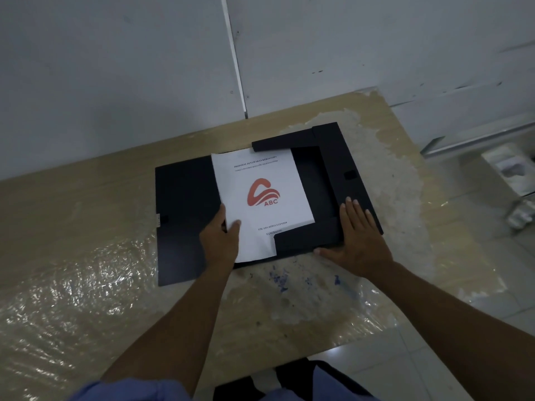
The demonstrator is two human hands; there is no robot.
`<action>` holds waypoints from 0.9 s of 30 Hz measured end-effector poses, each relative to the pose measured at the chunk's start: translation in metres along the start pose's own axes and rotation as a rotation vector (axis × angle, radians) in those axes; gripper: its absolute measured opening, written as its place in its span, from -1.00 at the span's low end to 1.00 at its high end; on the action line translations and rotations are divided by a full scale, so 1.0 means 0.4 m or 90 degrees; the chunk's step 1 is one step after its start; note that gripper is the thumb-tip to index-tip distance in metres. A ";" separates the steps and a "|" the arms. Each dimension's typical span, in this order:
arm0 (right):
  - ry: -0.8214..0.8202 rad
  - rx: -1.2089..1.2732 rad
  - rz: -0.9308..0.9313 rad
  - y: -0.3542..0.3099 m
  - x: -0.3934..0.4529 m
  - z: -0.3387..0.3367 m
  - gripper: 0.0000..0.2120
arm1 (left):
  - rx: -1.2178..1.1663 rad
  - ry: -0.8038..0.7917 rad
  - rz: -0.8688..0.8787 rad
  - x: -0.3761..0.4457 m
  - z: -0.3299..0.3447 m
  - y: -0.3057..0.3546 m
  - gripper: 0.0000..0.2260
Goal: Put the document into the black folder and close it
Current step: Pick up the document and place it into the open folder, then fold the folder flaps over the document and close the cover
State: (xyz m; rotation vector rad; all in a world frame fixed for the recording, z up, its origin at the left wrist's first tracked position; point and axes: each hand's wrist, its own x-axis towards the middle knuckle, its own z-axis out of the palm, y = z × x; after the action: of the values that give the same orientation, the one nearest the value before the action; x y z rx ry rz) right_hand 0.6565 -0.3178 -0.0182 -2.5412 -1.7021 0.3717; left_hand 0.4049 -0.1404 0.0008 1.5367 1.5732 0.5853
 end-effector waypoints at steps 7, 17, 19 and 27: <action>0.019 0.032 -0.029 0.021 -0.006 -0.003 0.14 | 0.035 -0.055 0.063 0.004 0.079 0.050 -0.58; 0.025 0.035 -0.046 0.033 -0.010 0.000 0.05 | 0.030 -0.096 0.004 0.030 0.166 0.106 -0.66; 0.021 0.036 -0.042 0.032 -0.010 0.002 0.06 | 0.025 -0.117 -0.009 0.032 0.187 0.120 -0.66; 0.024 0.019 -0.036 0.033 -0.010 0.008 0.06 | 0.137 -0.119 0.021 0.036 0.181 0.110 -0.63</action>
State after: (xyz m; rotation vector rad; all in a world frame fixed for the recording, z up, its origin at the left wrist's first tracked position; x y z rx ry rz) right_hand 0.6661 -0.3269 -0.0232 -2.4571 -1.7377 0.3413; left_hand 0.4904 -0.1365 -0.0062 1.7268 1.5064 0.2871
